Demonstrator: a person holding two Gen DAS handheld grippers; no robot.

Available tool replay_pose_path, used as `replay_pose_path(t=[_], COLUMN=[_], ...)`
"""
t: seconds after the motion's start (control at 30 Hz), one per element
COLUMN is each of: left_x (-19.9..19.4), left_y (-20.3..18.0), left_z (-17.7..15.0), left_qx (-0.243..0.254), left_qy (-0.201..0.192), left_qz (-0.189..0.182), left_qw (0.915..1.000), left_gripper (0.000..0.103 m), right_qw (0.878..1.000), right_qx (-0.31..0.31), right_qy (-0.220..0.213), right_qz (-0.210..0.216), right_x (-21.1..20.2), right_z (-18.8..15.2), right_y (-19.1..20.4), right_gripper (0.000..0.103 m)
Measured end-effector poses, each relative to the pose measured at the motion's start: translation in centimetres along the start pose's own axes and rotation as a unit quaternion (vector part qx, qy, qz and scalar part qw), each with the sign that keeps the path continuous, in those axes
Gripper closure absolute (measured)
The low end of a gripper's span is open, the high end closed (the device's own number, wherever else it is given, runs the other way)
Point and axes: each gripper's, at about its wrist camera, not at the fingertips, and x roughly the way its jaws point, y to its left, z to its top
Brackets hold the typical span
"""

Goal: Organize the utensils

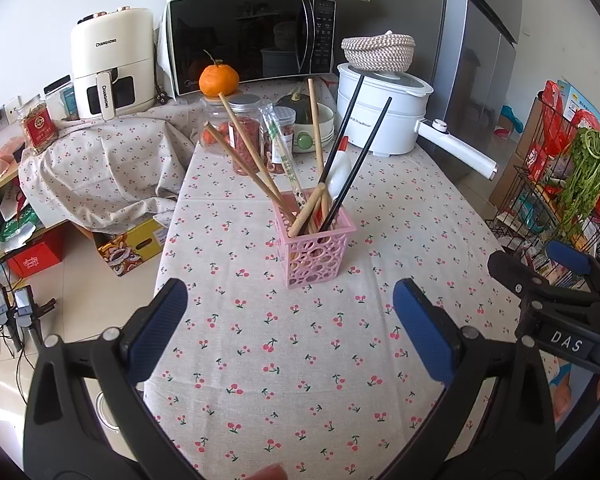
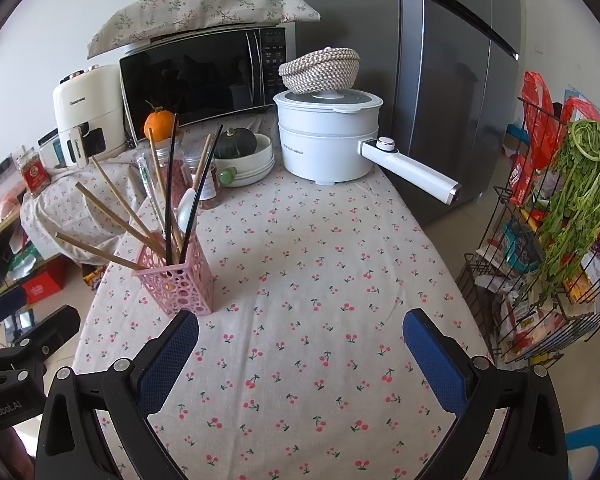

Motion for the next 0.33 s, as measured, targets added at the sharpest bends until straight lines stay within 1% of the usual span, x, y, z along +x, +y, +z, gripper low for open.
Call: replay_pose_path(t=[0.23,0.33], left_x=[0.0,-0.11], left_y=[-0.46,-0.22], left_z=[-0.15,-0.05], left_qx=[0.003,-0.004], left_qy=[-0.002,-0.006], left_qz=[-0.002,-0.005], left_qw=[1.0,1.0], left_gripper=[0.001,0.001], right_qw=[1.0,1.0], right_qx=[0.002,0.003], right_qy=[0.002,0.002], right_qz=[0.0,0.0], right_x=[0.04,0.03], right_z=[-0.02,0.02], right_y=[0.03,-0.02], right_gripper=[0.0,0.0])
